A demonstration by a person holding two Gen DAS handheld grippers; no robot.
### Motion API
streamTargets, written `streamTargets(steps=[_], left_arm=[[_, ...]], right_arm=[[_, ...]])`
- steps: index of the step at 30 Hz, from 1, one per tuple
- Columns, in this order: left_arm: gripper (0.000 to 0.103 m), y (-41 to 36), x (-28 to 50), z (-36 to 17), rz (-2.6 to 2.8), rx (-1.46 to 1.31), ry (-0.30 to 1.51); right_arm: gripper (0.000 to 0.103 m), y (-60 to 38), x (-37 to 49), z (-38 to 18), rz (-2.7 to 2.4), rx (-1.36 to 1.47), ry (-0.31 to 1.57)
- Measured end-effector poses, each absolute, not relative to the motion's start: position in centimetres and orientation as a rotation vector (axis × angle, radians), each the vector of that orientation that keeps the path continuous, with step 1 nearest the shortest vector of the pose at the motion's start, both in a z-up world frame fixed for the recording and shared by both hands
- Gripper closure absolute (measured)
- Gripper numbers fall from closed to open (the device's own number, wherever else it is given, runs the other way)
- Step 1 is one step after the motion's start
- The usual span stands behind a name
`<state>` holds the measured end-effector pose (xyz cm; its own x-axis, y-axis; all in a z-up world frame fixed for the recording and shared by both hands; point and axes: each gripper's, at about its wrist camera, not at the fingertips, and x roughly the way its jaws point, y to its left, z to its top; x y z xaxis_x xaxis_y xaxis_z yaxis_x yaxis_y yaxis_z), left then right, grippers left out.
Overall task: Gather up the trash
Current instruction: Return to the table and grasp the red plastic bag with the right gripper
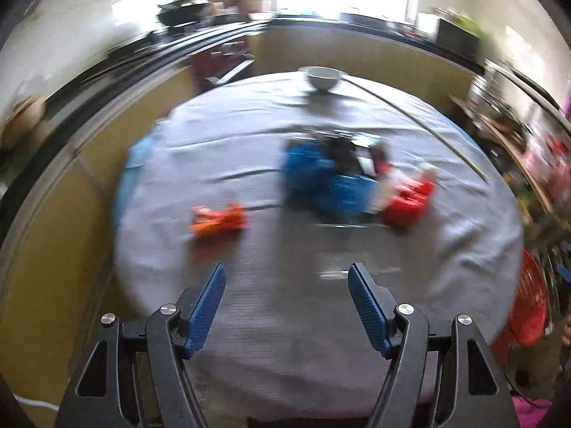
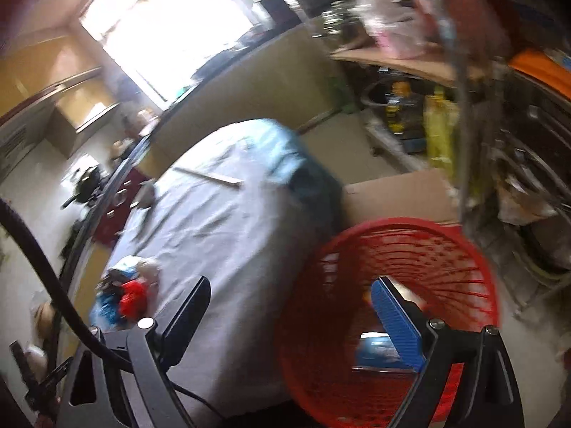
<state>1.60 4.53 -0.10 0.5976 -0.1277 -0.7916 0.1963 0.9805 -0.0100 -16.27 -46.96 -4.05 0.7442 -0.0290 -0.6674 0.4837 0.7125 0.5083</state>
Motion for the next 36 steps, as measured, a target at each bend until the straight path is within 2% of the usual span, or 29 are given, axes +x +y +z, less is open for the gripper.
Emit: streamTargets(steps=[6,12,18,25,30,36], left_arm=[[0.03,9.5,2.0,-0.1,-0.092,-0.019,0.907],[0.03,10.4,1.4,-0.8,-0.106,-0.057,0.925],[0.03,9.4,1.3,-1.8,-0.168,-0.071,0.95],[0.029,6.9,2.8,-2.3,-0.297,-0.042,0.952],[0.022,5.2,4.3,-2.6,-0.421,-0.019,0.962],[0.021,3.3,5.6,-3.0,-0.523,-0.021,0.976]], right_arm=[[0.01,-41.9,-10.8,-3.0,-0.117,0.677,0.726],[0.01,-36.5,-5.3,-3.1,0.068,0.704,0.792],[0.01,-31.8,0.1,-4.0,0.159,0.729,0.875],[0.01,-28.9,5.7,-6.9,0.201,0.887,0.952],[0.012,-27.0,8.9,-8.6,0.162,0.897,0.974],[0.048,-24.4,11.5,-10.2,0.126,0.803,1.054]])
